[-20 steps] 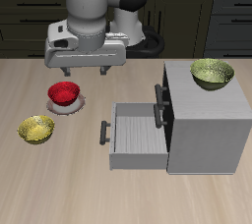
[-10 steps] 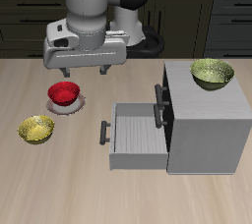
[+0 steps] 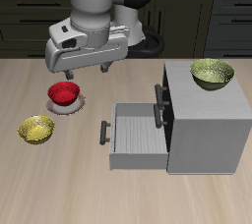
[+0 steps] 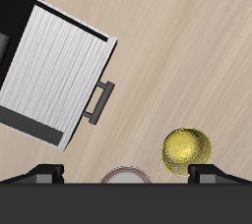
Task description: Place the red bowl on the plate and close the bottom drawer of the white cabinet
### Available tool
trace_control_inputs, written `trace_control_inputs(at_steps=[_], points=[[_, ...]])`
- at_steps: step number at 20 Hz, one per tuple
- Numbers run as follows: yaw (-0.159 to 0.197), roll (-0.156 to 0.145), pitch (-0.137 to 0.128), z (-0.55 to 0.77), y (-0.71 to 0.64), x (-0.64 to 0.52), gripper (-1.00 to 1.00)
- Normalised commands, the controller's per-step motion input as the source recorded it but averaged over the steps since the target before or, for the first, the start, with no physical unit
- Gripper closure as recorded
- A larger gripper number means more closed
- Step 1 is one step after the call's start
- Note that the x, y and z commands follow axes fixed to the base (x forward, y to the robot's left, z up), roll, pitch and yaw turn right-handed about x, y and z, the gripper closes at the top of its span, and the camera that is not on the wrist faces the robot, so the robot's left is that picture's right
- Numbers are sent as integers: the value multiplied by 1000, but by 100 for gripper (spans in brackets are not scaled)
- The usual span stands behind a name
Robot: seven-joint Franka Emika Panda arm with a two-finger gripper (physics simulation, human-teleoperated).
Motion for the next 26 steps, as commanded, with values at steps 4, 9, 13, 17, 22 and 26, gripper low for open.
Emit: trace_control_inputs(at_steps=[4, 9, 13, 17, 22, 26], points=[[314, 32, -9, -128, 10, -27, -100], [216, 21, -21, -46, -29, -79, -100], [275, 4, -66, -34, -26, -108, -100], [195, 12, 34, -149, 19, -41, -100], [211, 18, 21, -135, 11, -11, -100], [235, -3, -49, -50, -39, 5, -100]])
